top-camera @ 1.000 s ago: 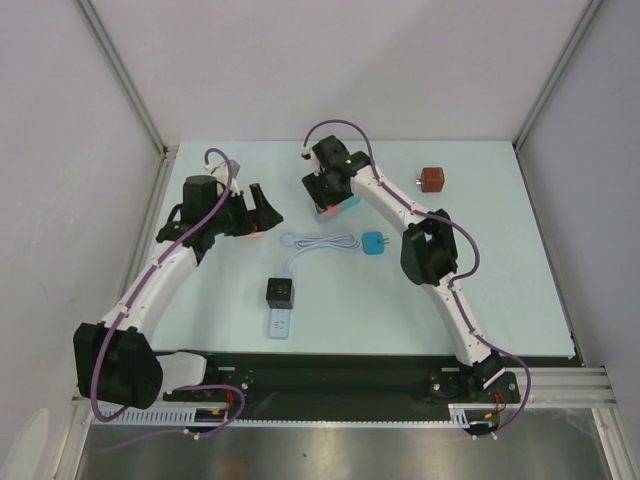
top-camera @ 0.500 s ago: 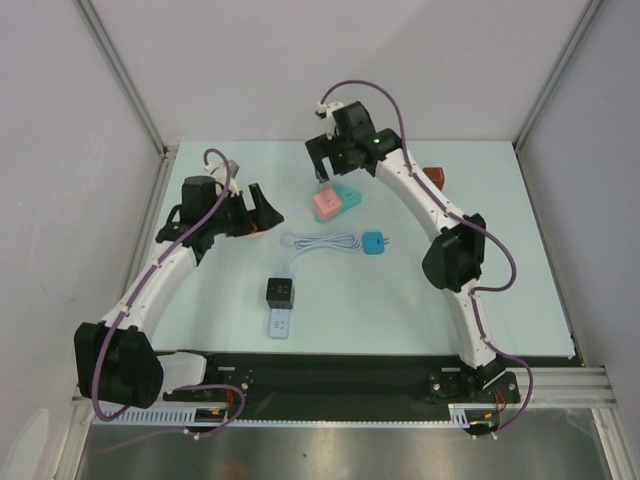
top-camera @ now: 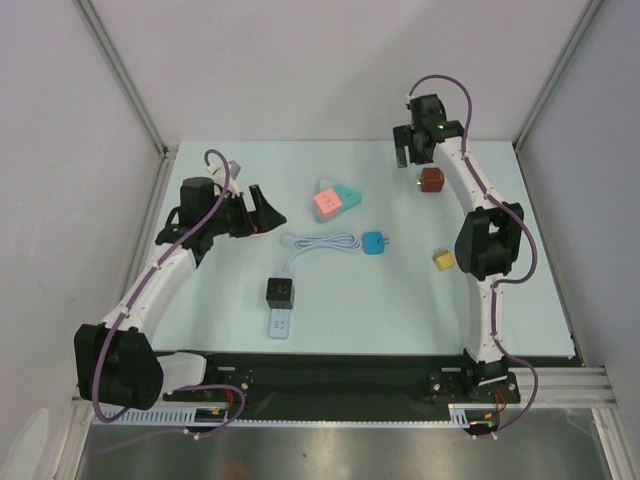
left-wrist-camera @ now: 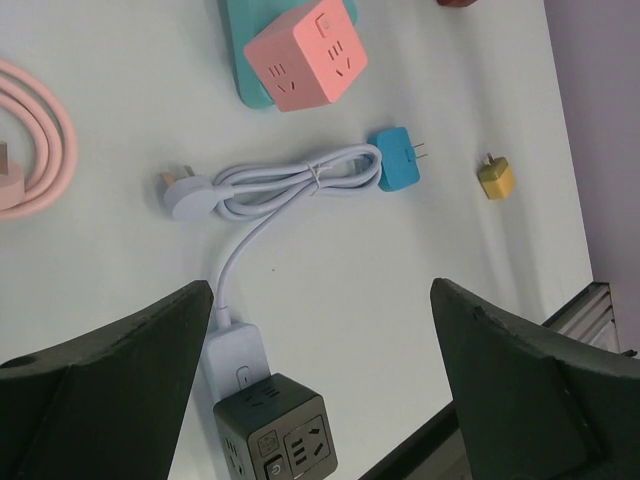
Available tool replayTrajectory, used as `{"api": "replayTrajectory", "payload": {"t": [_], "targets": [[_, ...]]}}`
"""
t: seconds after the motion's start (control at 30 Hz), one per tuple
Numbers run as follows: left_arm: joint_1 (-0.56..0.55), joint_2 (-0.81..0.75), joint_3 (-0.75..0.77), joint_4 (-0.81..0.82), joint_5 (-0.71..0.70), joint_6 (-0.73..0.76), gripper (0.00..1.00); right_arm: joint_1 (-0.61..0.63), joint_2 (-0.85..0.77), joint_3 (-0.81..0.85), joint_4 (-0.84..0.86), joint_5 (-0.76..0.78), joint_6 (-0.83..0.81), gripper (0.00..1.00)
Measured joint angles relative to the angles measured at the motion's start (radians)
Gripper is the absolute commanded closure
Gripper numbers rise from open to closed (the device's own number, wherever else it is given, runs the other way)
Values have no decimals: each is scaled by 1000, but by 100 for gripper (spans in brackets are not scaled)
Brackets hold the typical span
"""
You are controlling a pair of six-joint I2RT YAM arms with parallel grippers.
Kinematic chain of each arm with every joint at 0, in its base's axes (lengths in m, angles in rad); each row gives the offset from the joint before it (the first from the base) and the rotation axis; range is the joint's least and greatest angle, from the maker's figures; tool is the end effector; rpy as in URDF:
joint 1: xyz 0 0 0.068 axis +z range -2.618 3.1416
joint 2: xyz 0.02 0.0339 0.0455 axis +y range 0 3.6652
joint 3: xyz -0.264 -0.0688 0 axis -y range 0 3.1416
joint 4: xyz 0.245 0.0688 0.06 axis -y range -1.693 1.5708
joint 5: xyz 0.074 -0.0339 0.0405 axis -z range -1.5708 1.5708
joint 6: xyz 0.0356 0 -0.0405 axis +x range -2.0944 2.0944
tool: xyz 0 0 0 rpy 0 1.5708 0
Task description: Insert the plug
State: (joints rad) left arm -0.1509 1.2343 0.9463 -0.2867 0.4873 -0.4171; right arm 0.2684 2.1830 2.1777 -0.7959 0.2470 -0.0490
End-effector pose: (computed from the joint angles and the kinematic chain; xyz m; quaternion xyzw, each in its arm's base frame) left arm 0.2677 -0.0576 0.2933 0.0011 0.8603 -0.3333 0.3856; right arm 0.4772 0.1222 0.3103 -0.0997 0.9156 -0.0727 0.3828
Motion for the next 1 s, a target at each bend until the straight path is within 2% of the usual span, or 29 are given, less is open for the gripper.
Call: {"api": "replayTrajectory", "payload": {"t": [0.07, 0.1, 0.17, 0.4, 0.77, 0.93, 1.0], "targets": [[0, 0, -2, 8, 11, 0, 4, -47, 45, 29, -17, 0, 0, 16], [0, 0, -2, 10, 14, -1, 4, -68, 65, 37, -22, -1, 0, 21], [0, 0, -2, 16, 18, -1, 5, -103, 94, 45, -32, -4, -1, 25], [1, 0, -2, 23, 30, -1, 6, -183, 167, 85, -43, -92, -17, 18], [1, 2, -2, 32, 37, -2, 8, -204, 264, 121, -4, -200, -63, 16], [1, 3, -2, 35, 40, -3, 9, -203, 307, 121, 11, -202, -84, 20], [1, 3, -2, 37, 40, -3, 10, -203, 316, 121, 18, -201, -95, 26]]}}
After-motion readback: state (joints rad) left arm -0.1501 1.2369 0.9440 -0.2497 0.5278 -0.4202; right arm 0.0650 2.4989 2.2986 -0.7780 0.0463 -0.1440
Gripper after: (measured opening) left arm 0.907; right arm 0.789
